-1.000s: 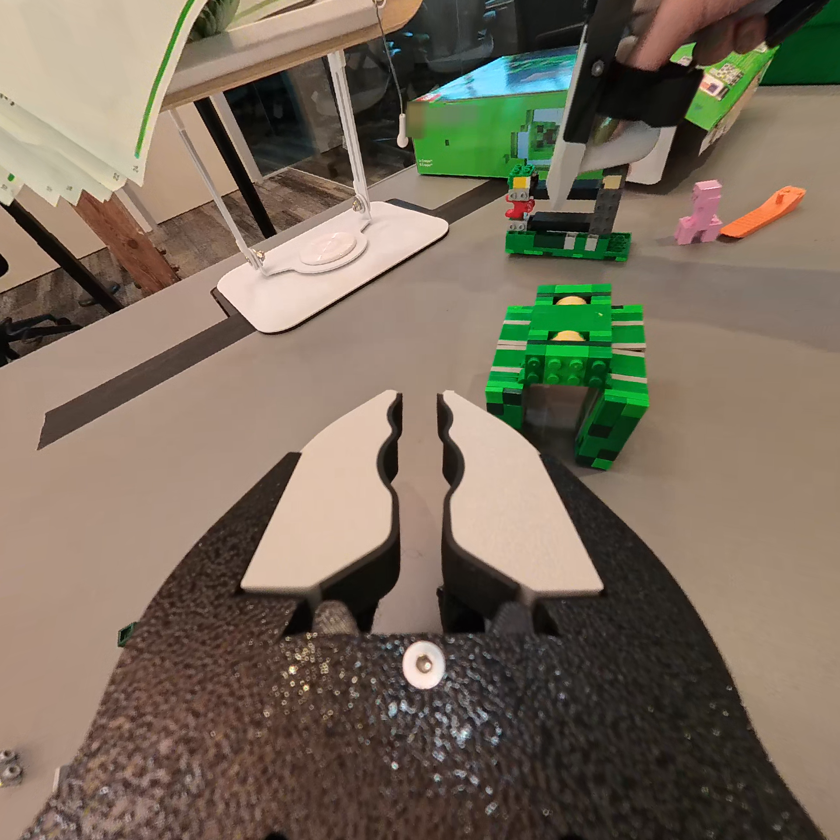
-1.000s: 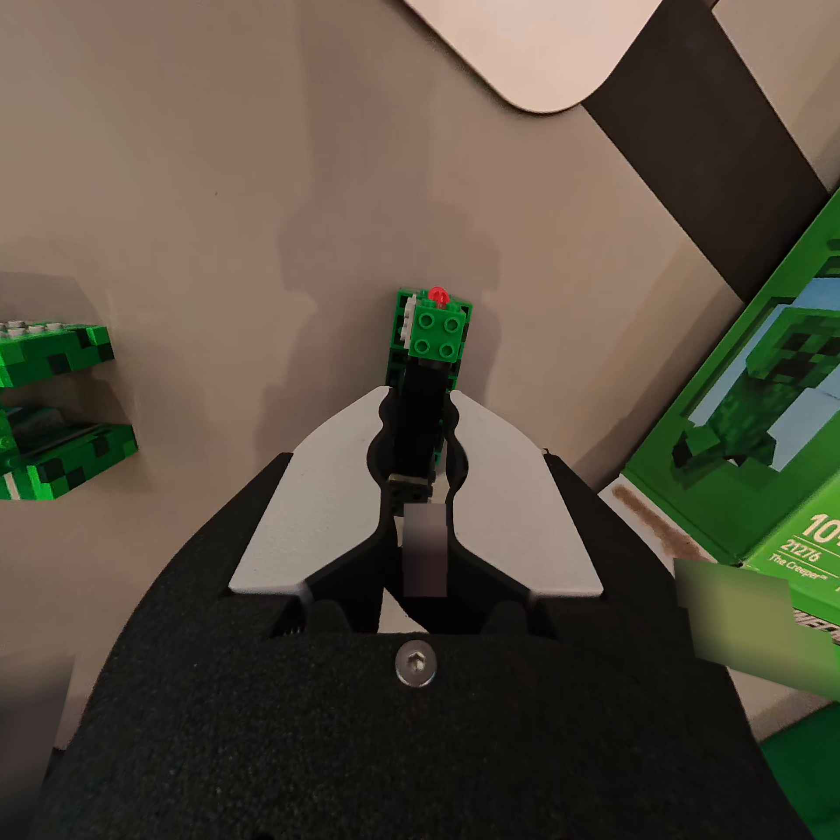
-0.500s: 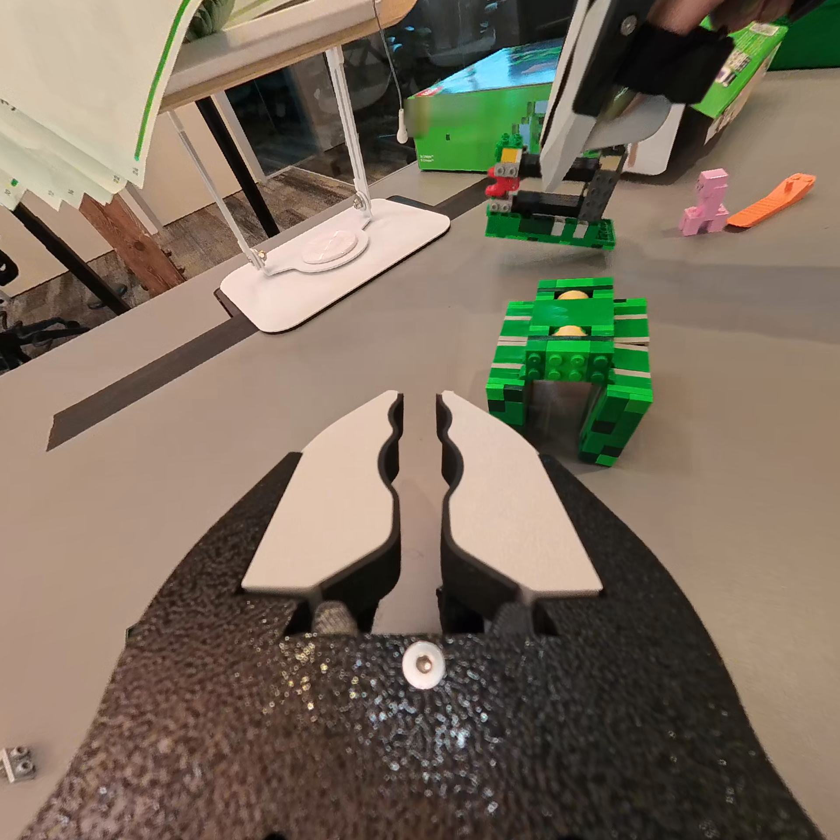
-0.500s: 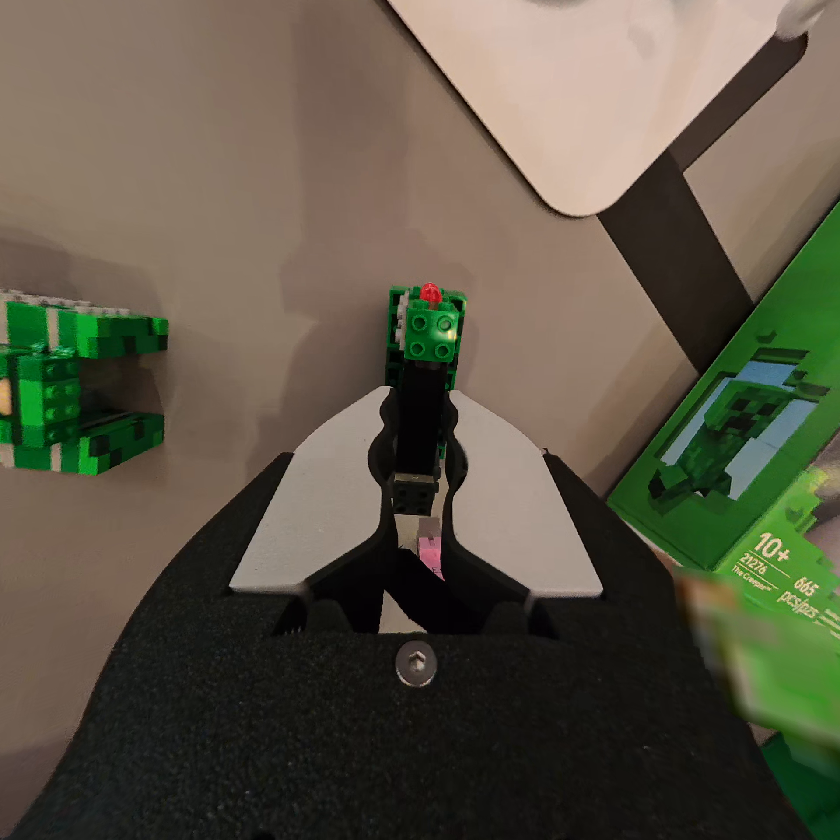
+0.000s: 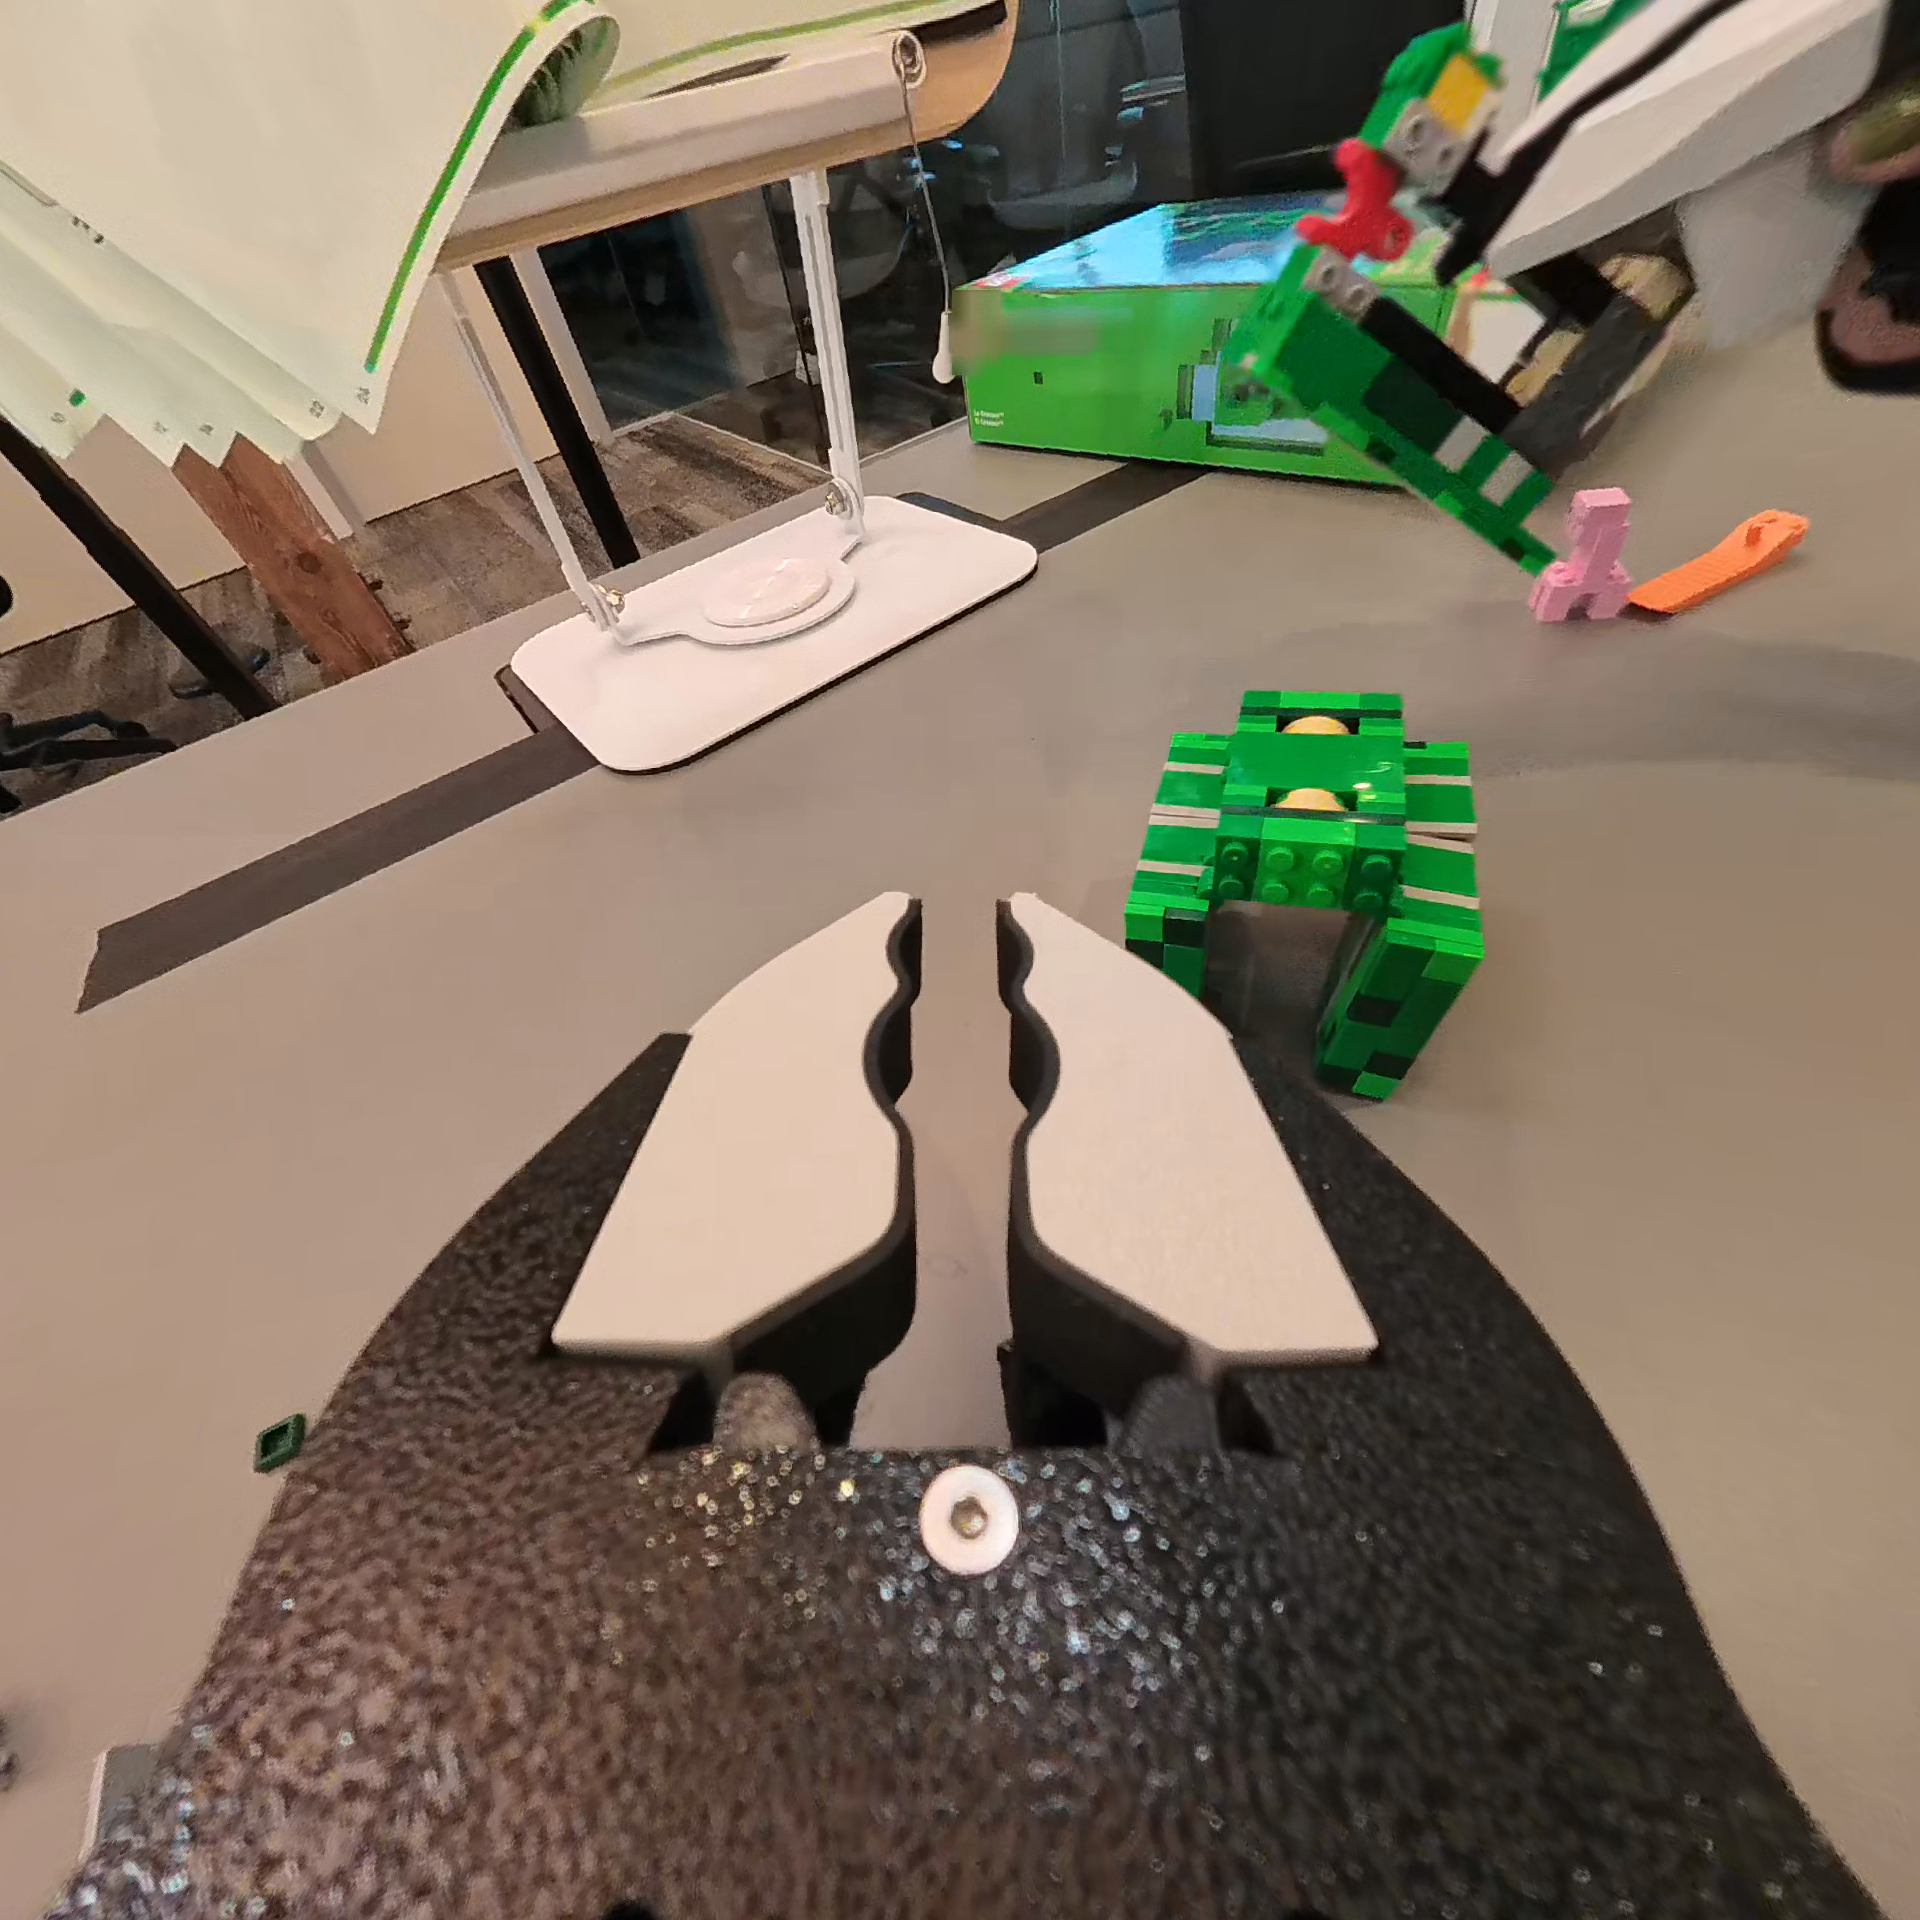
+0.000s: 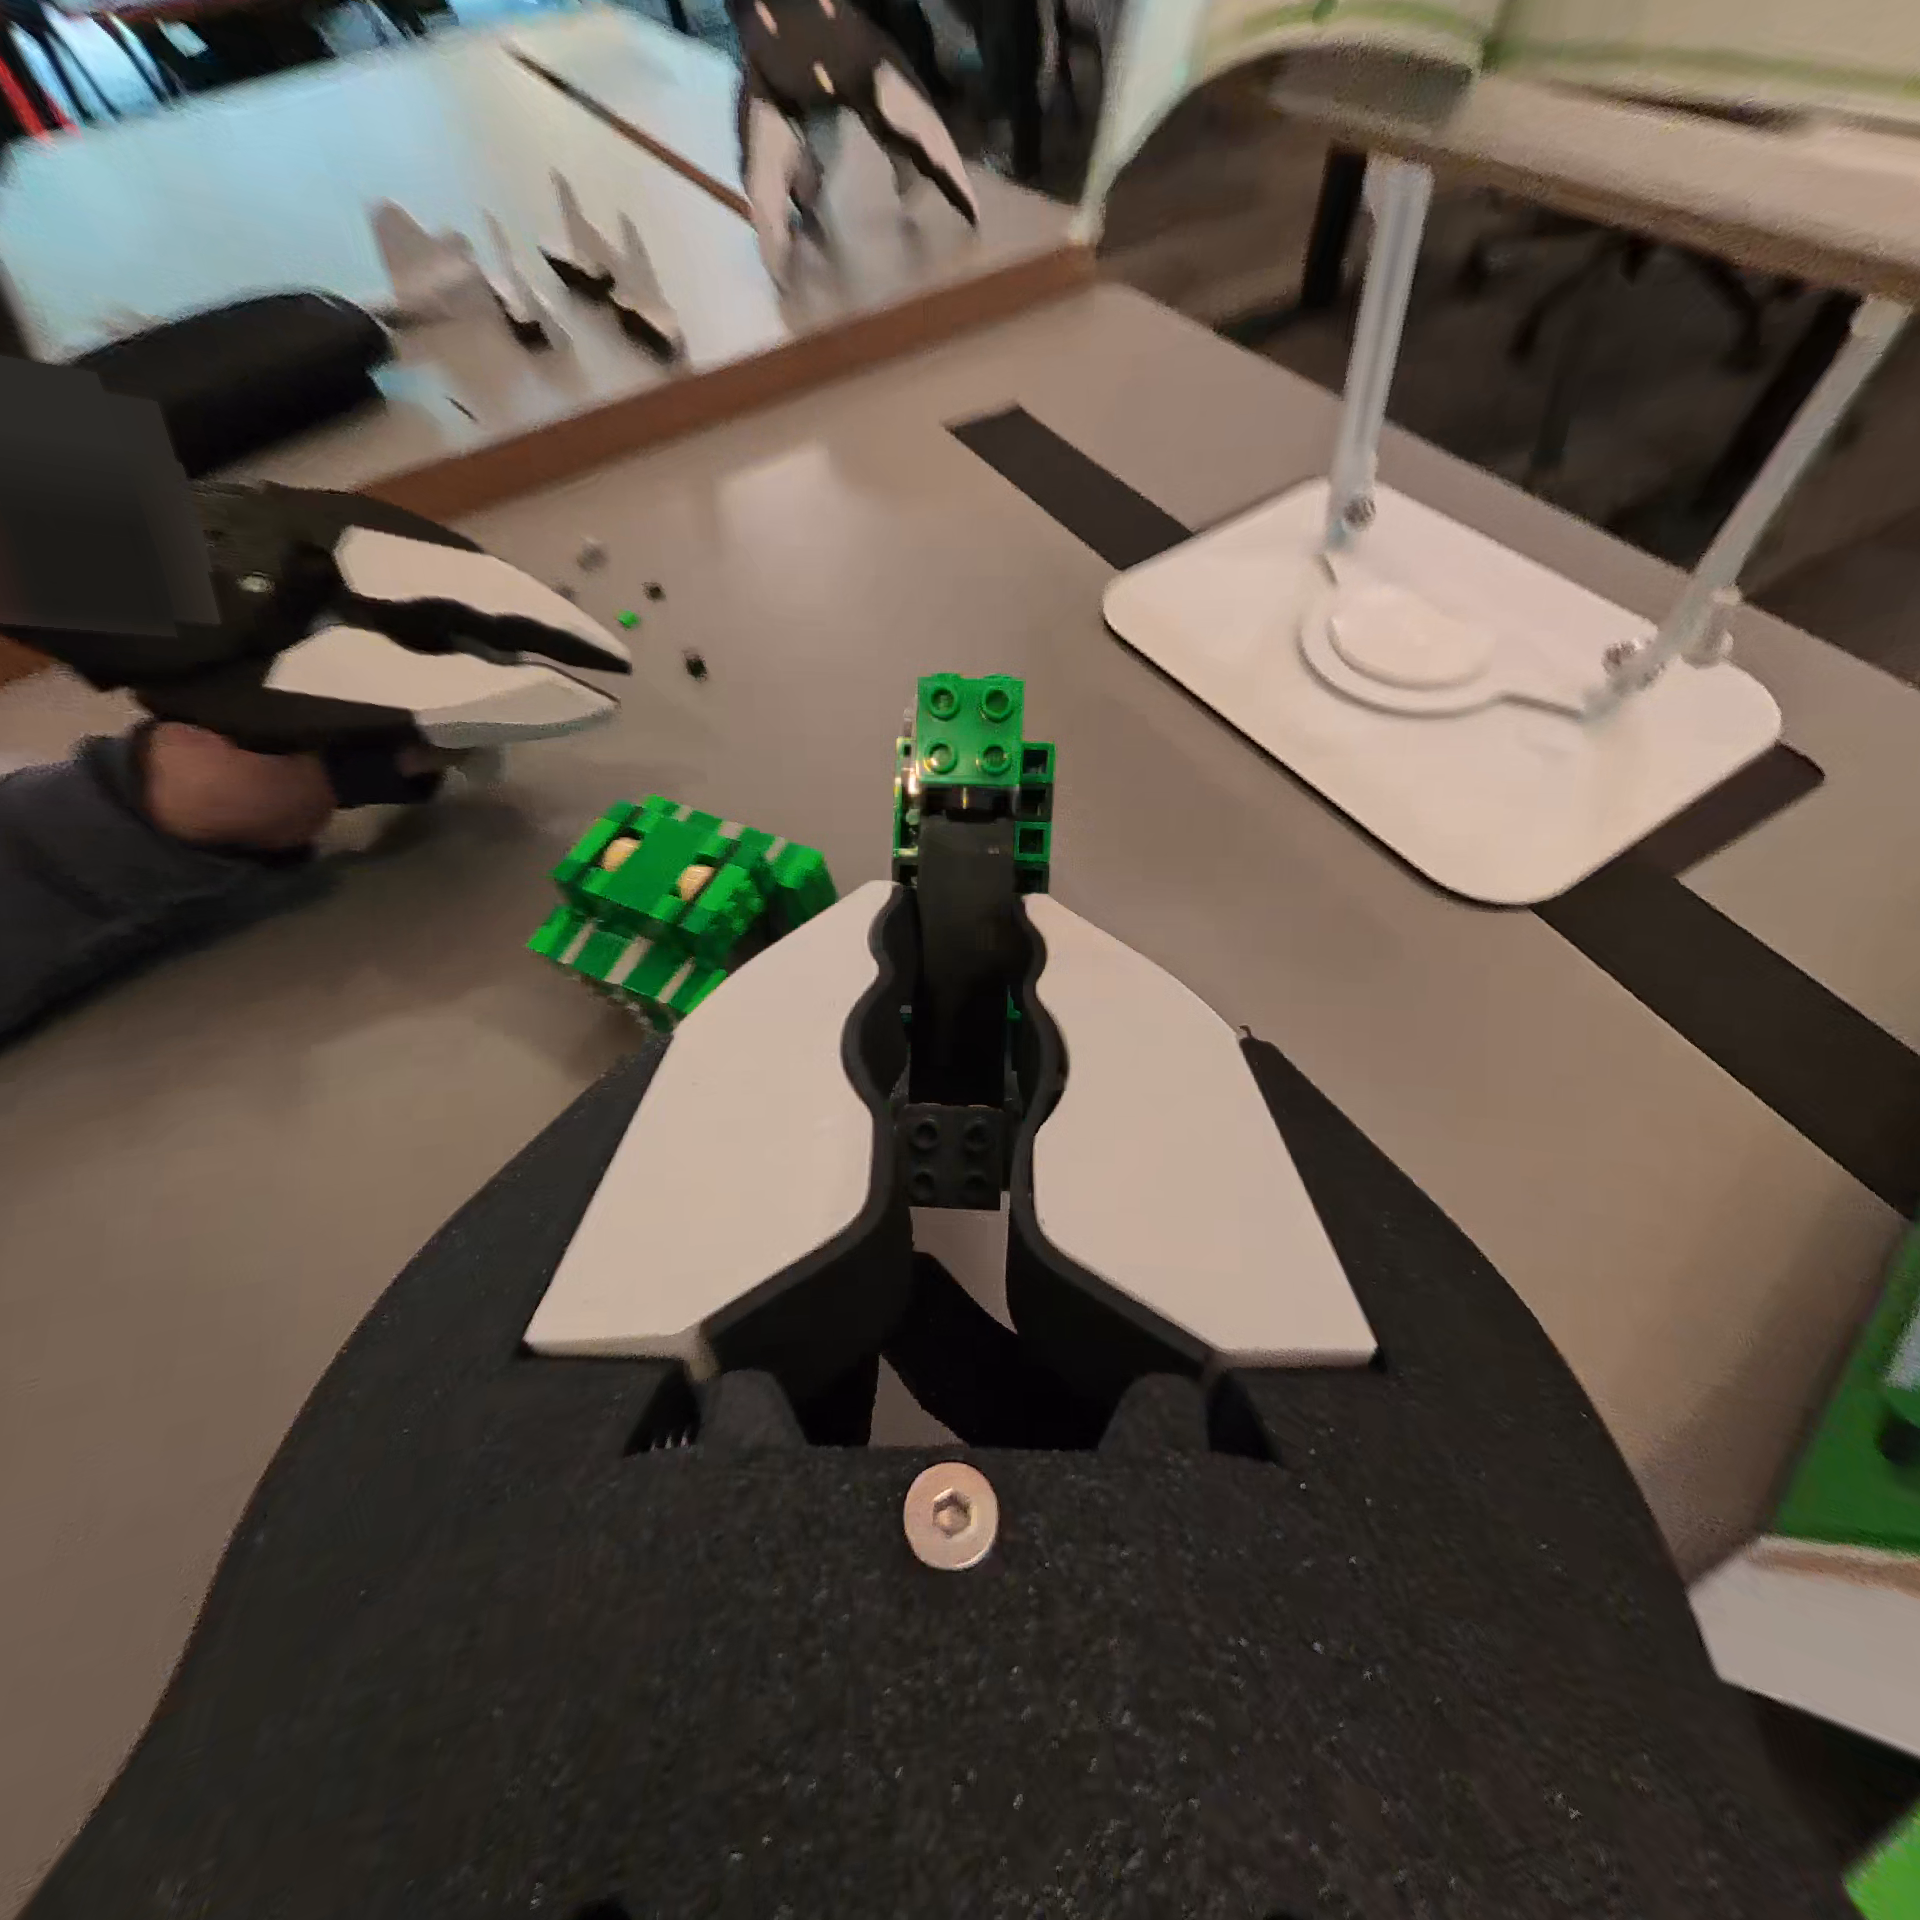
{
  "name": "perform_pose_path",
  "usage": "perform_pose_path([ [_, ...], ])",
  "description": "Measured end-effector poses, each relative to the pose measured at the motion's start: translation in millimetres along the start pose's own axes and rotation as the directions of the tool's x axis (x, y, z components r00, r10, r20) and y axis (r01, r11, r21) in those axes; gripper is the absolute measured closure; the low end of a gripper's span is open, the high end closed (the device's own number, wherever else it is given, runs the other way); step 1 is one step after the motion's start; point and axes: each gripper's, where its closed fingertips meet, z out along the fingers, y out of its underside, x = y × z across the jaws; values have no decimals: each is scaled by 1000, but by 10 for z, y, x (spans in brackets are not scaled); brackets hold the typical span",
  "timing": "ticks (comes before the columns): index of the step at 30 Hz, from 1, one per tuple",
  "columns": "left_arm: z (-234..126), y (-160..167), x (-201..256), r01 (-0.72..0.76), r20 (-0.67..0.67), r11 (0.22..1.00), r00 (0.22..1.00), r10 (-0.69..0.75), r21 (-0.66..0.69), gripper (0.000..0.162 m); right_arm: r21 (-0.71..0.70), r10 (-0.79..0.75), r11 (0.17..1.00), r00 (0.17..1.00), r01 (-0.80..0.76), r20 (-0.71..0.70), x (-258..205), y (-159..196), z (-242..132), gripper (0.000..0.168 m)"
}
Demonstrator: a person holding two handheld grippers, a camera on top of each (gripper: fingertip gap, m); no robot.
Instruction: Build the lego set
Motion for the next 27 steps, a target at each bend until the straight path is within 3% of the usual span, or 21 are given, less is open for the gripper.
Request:
perform_pose_path([
  [10,-5,-24,20,-2,-9,1000,1000,2,12,149,113,-44,993,994,32,101,-465,377,-21,152],
  [13,-84,-272,191,-24,-89,990,995,36,137,148,153,-44,988,988,21,147,-590,392,-84,152],
  [16,-218,-529,575,-26,-280,966,955,100,257,139,199,-42,980,984,7,176,-653,356,-159,152],
  [18,-273,-592,819,33,-408,966,910,76,255,131,249,-48,968,982,1,184,-692,270,-237,152],
  [24,-251,-740,1281,155,-497,962,868,-24,225,109,430,-93,902,952,-43,291,-1011,-207,-564,152],
  [27,-235,-898,1473,287,-614,936,782,-106,204,90,479,-112,873,921,-88,373,-1184,-384,-646,152],
])
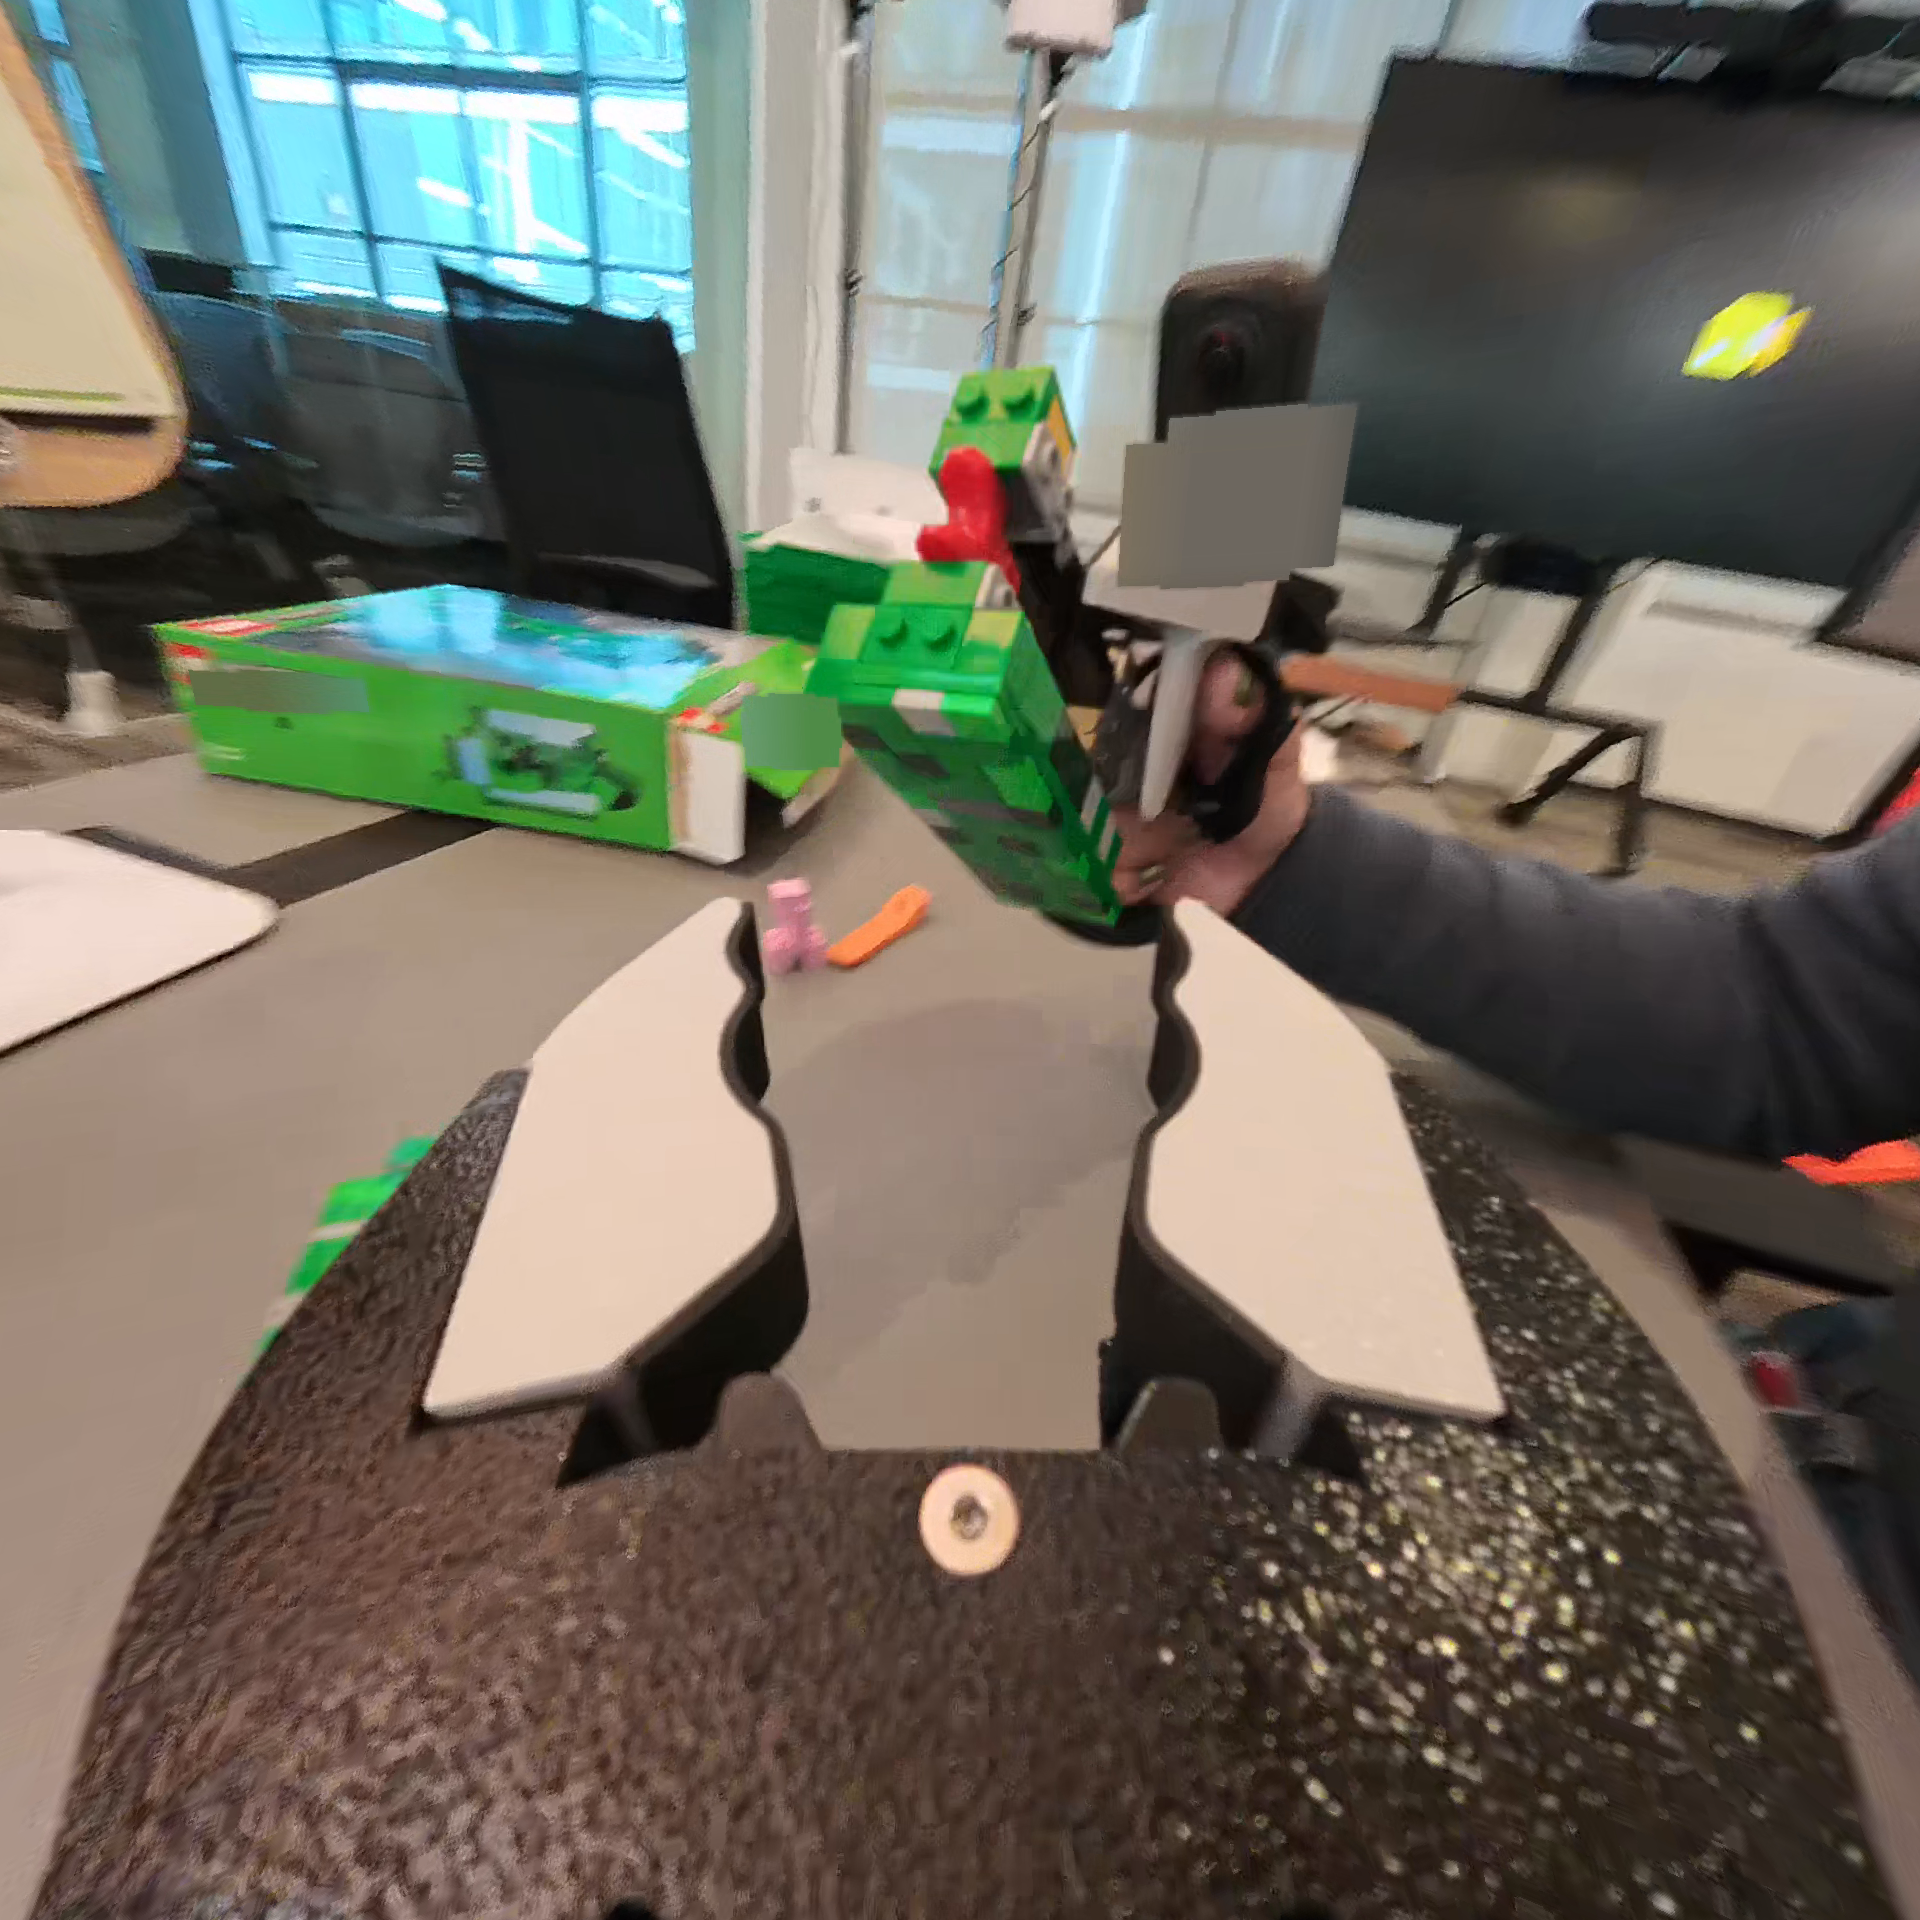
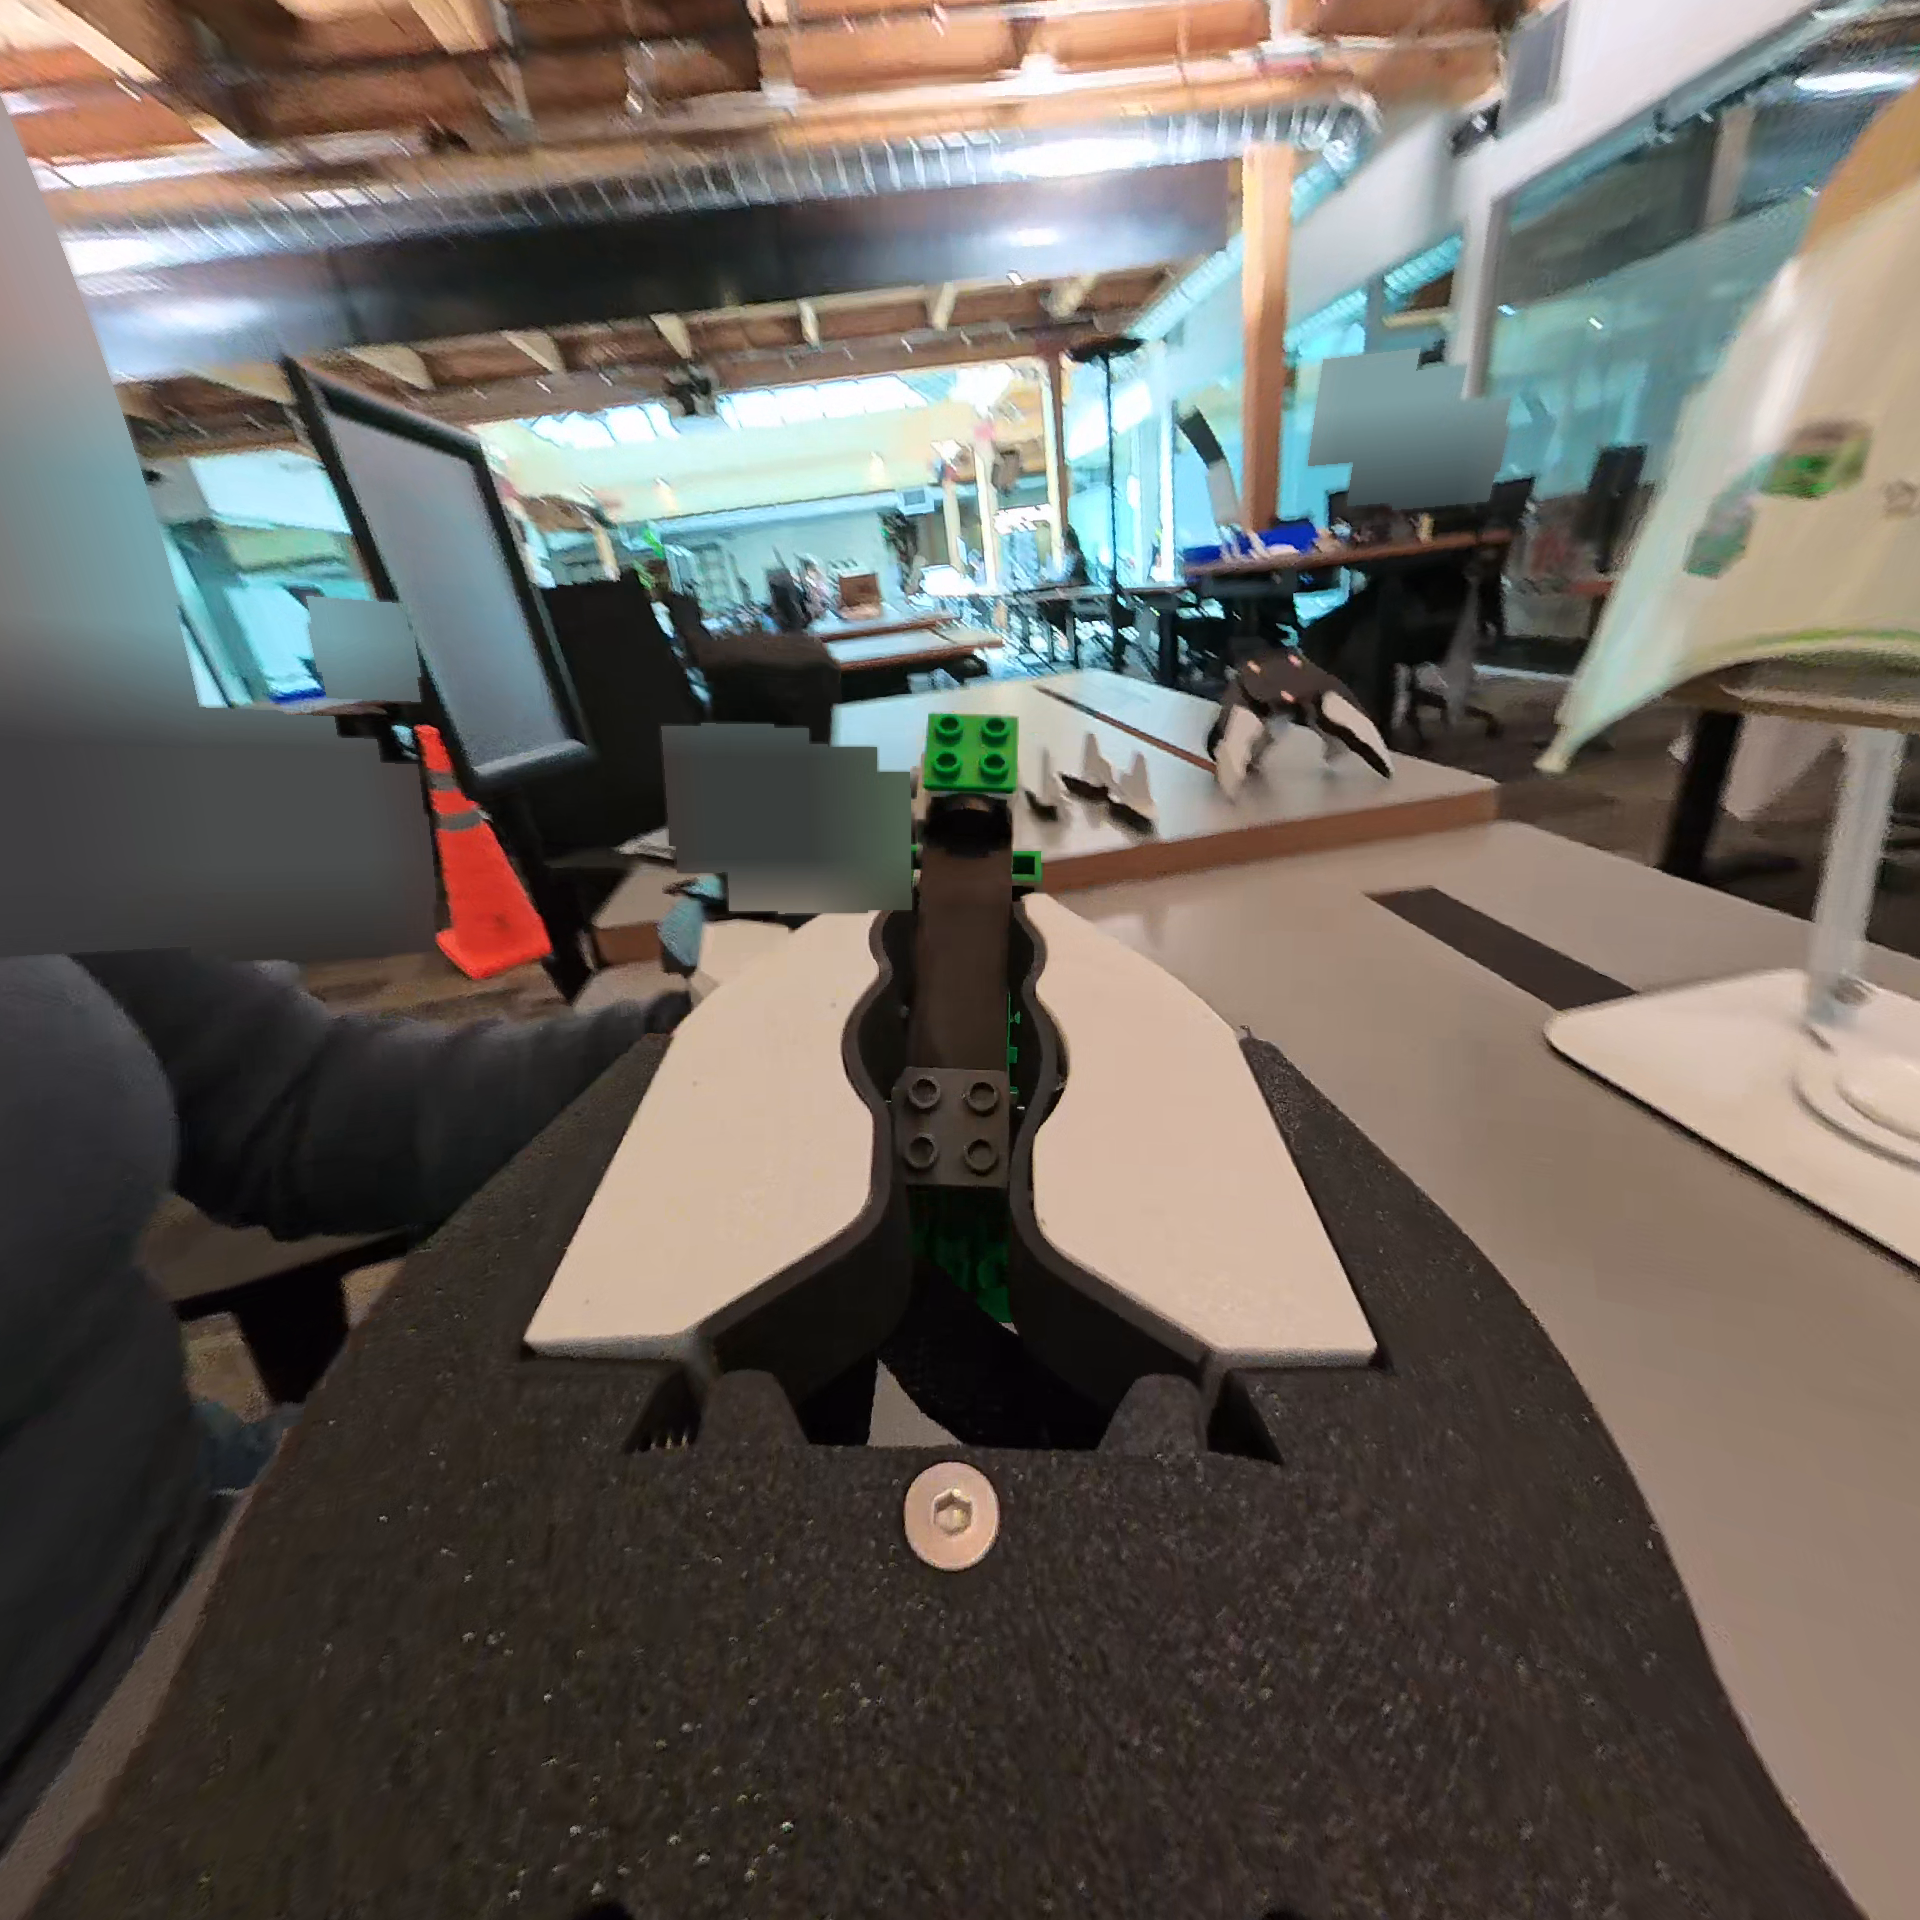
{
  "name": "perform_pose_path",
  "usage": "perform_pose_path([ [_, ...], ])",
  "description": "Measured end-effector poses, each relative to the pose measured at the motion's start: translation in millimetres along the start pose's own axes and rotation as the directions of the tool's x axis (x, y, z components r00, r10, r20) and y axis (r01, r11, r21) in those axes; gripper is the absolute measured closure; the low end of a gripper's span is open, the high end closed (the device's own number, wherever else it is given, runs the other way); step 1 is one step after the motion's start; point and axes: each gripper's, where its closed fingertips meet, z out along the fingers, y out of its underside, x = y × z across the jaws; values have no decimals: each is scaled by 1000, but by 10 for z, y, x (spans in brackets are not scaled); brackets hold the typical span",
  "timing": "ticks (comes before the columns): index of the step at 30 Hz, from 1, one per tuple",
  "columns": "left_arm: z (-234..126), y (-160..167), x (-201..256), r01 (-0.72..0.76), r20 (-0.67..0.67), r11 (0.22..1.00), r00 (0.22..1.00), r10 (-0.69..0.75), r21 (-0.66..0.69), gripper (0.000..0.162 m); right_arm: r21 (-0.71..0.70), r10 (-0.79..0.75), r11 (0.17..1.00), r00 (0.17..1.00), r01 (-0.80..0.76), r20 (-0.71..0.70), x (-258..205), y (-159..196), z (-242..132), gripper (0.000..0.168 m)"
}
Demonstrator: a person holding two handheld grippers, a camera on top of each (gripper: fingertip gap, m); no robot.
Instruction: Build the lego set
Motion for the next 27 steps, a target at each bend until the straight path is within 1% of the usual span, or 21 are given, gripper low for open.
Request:
perform_pose_path([
  [2,57,-99,129,57,-98,996,994,-50,69,90,28,18,999,999,-20,49,-78,-50,51,152],
  [4,61,-200,218,79,-154,987,986,-57,139,98,35,22,999,997,-24,73,-115,-50,90,152],
  [6,51,-249,230,65,-150,982,988,-38,175,108,43,23,999,996,-27,91,-137,-45,109,152],
  [8,23,-260,202,25,-119,981,993,-2,192,126,66,37,997,992,-46,124,-169,-62,114,152],
  [10,6,-253,191,10,-107,983,994,9,182,126,84,31,996,992,-42,124,-156,-51,125,152],
  [11,-1,-230,161,-2,-88,987,996,16,161,127,97,18,995,995,-28,103,-117,-45,122,150],
  [13,-47,-172,21,-31,-4,994,999,32,101,128,145,3,989,1000,-7,30,20,-70,73,133],
  [14,-101,-144,-87,-46,58,997,997,42,60,128,160,1,987,1000,3,-26,125,-66,36,124],
  [15,-180,-107,-242,-54,152,999,987,54,0,129,155,-10,988,995,25,-97,248,-31,0,119],
  [16,-290,-81,-415,-61,265,996,961,76,-65,129,138,-31,989,987,53,-157,347,24,-29,118],
  [17,-405,-100,-531,-79,346,992,932,109,-99,129,113,-53,991,980,75,-189,402,89,-37,118],
  [18,-500,-151,-586,-99,390,990,912,131,-103,129,85,-66,993,975,86,-210,441,158,-26,119],
  [20,-655,-252,-661,-134,468,985,868,169,-106,129,54,-85,993,966,101,-245,500,262,9,118],
  [22,-778,-318,-723,-210,543,967,801,253,-141,129,57,-82,993,959,101,-273,558,321,35,119],
  [24,-841,-329,-761,-262,582,949,750,315,-176,129,39,-65,996,963,77,-260,572,406,87,123],
  [25,-845,-313,-763,-278,581,942,742,334,-186,129,4,-65,998,969,68,-236,554,462,132,124],
  [27,-816,-259,-746,-289,550,938,760,346,-190,129,-93,-109,991,980,95,-166,482,553,230,119],
])
